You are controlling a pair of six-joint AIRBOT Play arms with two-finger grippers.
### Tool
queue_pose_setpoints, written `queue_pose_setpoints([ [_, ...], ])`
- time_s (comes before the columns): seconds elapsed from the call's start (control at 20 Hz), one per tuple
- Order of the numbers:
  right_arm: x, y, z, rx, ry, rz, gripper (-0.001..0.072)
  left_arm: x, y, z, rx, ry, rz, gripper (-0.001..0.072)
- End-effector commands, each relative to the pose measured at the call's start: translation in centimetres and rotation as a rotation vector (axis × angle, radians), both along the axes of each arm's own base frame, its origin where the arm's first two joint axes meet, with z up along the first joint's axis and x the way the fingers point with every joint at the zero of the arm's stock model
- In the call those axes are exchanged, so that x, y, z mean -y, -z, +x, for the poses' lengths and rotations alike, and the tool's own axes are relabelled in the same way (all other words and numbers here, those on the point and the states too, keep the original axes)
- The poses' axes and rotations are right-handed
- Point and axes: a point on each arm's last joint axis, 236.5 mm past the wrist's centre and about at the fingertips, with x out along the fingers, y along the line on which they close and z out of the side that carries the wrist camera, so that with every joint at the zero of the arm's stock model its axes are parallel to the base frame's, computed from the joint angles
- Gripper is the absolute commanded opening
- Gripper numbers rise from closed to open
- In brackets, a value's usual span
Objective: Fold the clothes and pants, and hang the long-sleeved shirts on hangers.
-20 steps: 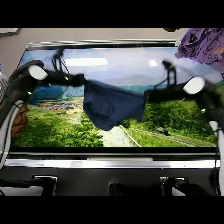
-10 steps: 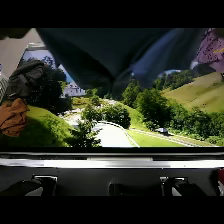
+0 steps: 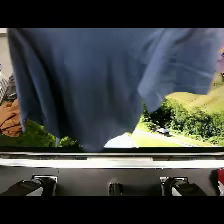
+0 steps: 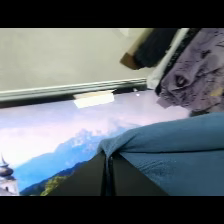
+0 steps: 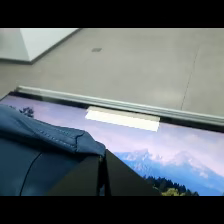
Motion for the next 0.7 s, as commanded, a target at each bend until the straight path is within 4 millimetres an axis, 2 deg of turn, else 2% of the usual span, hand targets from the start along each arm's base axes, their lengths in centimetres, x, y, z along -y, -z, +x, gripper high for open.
queue_pose_setpoints([
  [0.0, -1.1, 7.4, 7.3, -0.215, -0.013, -0.007, 0.0025, -0.6, 6.2, 7.3, -0.116, -0.080, 0.031, 0.0013],
  [0.1, -2.0, 13.2, 11.7, -0.358, -0.029, -0.009, 0.0025, 0.0, 13.8, 12.2, -0.269, -0.088, 0.050, 0.0015],
  [0.2, -2.7, 20.5, 15.9, -0.517, -0.037, -0.019, 0.0025, 1.0, 22.9, 16.2, -0.436, -0.081, 0.071, 0.0015],
  [0.3, -3.1, 27.9, 18.9, -0.669, -0.039, -0.033, 0.0024, 2.4, 32.4, 18.5, -0.608, -0.059, 0.067, 0.0015],
  [0.35, -3.2, 31.4, 19.9, -0.735, -0.039, -0.039, 0.0024, 3.3, 36.7, 19.0, -0.694, -0.040, 0.046, 0.0015],
  [0.4, -3.3, 34.7, 20.7, -0.799, -0.038, -0.044, 0.0024, 4.1, 40.2, 19.0, -0.766, -0.025, 0.023, 0.0015],
  [0.45, -3.3, 37.2, 21.2, -0.850, -0.028, -0.039, 0.0024, 4.9, 43.2, 18.9, -0.828, -0.011, -0.002, 0.0015],
  [0.5, -3.4, 39.3, 21.5, -0.891, -0.023, -0.035, 0.0023, 5.5, 45.1, 18.7, -0.873, 0.000, -0.030, 0.0015],
  [0.55, -3.4, 41.0, 21.7, -0.923, -0.020, -0.034, 0.0023, 5.9, 46.1, 18.6, -0.897, 0.007, -0.051, 0.0016],
  [0.65, -3.4, 42.7, 21.9, -0.958, -0.009, -0.024, 0.0023, 5.6, 46.3, 18.6, -0.906, 0.005, -0.058, 0.0023],
])
